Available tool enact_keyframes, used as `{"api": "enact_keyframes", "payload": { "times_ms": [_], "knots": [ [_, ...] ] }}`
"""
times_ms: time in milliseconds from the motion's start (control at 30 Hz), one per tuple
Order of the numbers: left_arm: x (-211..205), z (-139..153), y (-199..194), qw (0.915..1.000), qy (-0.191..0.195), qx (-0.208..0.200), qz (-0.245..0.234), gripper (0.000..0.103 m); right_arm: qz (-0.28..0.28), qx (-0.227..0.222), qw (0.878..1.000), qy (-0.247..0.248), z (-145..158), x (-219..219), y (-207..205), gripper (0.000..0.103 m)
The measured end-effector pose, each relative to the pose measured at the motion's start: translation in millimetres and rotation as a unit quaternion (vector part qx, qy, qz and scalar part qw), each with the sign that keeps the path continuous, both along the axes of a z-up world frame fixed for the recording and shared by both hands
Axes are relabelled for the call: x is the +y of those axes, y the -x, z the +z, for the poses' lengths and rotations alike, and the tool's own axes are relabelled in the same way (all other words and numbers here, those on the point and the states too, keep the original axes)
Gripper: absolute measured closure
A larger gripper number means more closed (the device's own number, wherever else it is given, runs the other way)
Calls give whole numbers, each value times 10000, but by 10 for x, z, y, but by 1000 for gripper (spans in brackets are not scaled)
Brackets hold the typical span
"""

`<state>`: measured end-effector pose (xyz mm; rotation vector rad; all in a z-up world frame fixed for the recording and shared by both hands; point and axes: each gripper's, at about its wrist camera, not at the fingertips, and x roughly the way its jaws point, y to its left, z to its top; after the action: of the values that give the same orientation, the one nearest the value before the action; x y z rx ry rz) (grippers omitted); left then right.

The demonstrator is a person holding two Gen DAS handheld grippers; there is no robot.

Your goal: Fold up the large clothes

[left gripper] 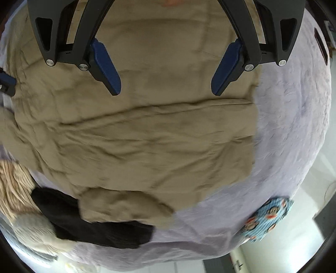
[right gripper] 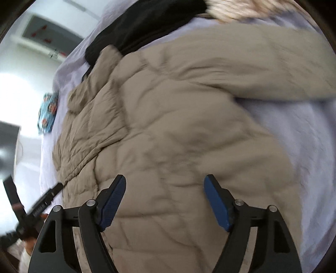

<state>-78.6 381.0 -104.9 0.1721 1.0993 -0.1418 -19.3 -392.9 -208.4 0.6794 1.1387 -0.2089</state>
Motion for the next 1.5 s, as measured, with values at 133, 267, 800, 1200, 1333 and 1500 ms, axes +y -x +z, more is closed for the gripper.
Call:
{"api": "enact_keyframes", "payload": {
  "times_ms": [133,267,800,1200,1333,1500],
  "knots": [
    [-578,-72,19,9991,136,249,-310,0,-517,-31,9986,44,39,-447,280,21],
    [-1098,-90,11,9978,170,343,-539,0,-1014,-76,9948,-40,38,-898,469,19],
    [-2232,-245,-60,9959,-131,663,-593,0,-2884,-928,9487,-908,-38,-2587,758,0],
    [-2214,-169,-223,9964,73,658,-525,0,-3514,-1903,8821,-2492,-307,-2991,631,13],
    [-2140,-82,-332,9973,246,590,-357,0,-3593,-1795,8716,-2811,-384,-2999,518,85],
    [-1941,27,-440,9989,201,412,-66,0,-3050,-2170,8935,-2480,-9,-2825,254,94]
  ]
}}
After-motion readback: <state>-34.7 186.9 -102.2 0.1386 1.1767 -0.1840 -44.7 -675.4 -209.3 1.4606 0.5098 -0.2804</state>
